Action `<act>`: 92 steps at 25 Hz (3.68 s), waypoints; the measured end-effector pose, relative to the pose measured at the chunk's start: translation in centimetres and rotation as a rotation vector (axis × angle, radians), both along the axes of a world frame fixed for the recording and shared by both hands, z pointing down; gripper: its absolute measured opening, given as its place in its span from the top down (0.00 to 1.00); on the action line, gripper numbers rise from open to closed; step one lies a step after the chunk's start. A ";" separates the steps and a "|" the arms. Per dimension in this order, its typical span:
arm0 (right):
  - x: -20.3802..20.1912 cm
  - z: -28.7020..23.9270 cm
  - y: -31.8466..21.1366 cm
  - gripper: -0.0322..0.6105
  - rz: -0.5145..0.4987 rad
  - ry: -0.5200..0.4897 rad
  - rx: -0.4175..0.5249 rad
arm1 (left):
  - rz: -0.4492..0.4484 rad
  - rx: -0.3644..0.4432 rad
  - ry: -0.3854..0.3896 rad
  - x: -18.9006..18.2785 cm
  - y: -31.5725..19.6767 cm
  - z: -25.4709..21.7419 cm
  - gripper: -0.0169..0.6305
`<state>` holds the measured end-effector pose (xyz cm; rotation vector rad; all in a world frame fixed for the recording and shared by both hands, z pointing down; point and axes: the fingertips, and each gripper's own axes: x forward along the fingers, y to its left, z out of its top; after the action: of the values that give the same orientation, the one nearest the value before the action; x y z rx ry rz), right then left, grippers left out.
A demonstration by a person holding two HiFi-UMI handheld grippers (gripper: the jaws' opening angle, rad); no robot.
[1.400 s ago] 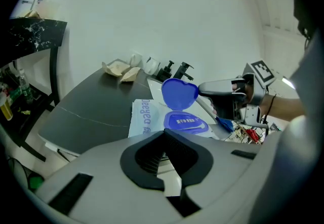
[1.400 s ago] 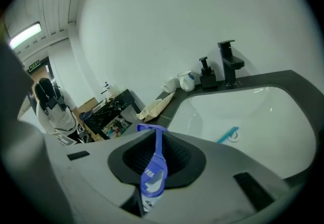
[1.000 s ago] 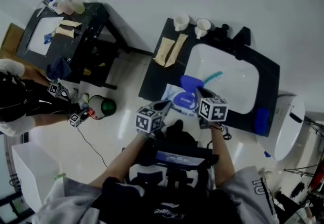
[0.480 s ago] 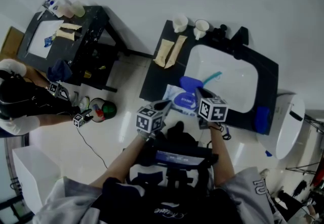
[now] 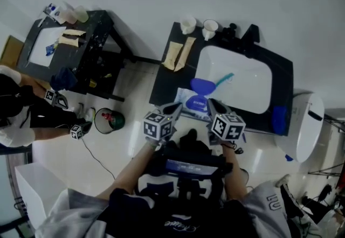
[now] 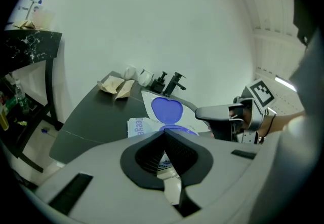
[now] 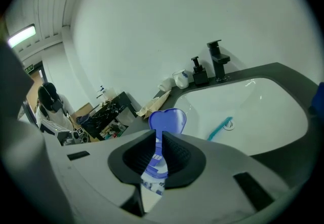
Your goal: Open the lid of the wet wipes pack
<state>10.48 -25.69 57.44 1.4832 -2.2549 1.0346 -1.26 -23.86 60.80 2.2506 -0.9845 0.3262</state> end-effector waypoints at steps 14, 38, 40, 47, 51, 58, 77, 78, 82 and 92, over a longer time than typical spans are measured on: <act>-2.0 -3.1 6.0 0.93 0.126 -0.033 0.093 | 0.044 0.113 0.072 -1.9 3.7 -5.2 0.96; -7.3 -5.1 19.4 0.93 0.160 -0.050 0.115 | 0.086 0.116 0.131 -4.5 14.5 -5.9 0.96; -7.4 -5.2 19.8 0.93 0.145 -0.043 0.114 | 0.068 0.126 0.138 -4.7 14.7 -6.4 0.96; -6.9 -5.7 21.2 0.93 0.102 -0.040 0.137 | 0.049 0.136 0.139 -3.8 16.3 -7.1 0.96; -6.0 -6.1 21.2 0.93 0.090 -0.046 0.149 | 0.059 0.152 0.134 -2.4 16.9 -8.1 0.96; -5.2 -6.8 21.5 0.93 0.063 -0.064 0.175 | 0.059 0.184 0.143 -0.6 17.5 -10.0 0.96; -4.2 -6.5 21.9 0.93 0.007 -0.075 0.181 | 0.039 0.194 0.128 0.7 18.3 -10.2 0.96; -4.2 -6.4 21.9 0.93 0.005 -0.073 0.180 | 0.038 0.194 0.127 0.7 18.3 -10.2 0.96; -4.1 -6.3 21.8 0.93 0.000 -0.070 0.179 | 0.032 0.195 0.123 0.6 18.1 -10.2 0.96; -3.7 -6.3 21.5 0.93 -0.008 -0.063 0.177 | 0.026 0.188 0.128 1.1 17.8 -10.0 0.96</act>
<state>6.81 -4.18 51.10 1.5267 -2.4501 0.9122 -0.18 -6.06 50.84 2.4212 -0.9534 0.1014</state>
